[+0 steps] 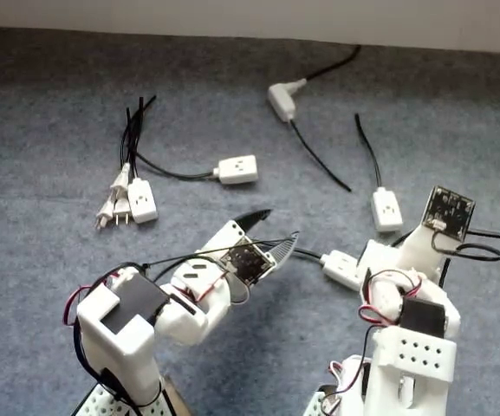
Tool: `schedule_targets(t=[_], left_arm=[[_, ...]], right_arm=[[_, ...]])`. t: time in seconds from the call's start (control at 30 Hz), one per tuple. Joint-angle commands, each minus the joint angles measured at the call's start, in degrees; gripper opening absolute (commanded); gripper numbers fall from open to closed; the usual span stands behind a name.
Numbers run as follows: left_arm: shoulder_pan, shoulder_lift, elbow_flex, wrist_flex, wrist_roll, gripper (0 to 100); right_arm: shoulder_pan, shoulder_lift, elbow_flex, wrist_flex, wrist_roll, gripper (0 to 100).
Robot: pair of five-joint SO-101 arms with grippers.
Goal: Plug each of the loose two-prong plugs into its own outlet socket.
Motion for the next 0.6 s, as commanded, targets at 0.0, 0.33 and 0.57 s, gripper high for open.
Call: schedule_targets(t=[0.0, 0.33, 0.57], left_arm=[[-0.40, -1.27, -2.24, 2.11, -0.26, 21], [-0.40, -1.27, -2.51, 2.20, -0.26, 21], [-0.40, -1.27, -2.51, 2.20, -0.26, 21]], right_arm=[[0.92, 5.85, -5.85, 0.48, -0.44, 0.5], [-2.68, 12.18, -4.35, -0.75, -0.44, 0.5], [-2.68, 11.03, 3.74, -9.01, -0.44, 0.5]])
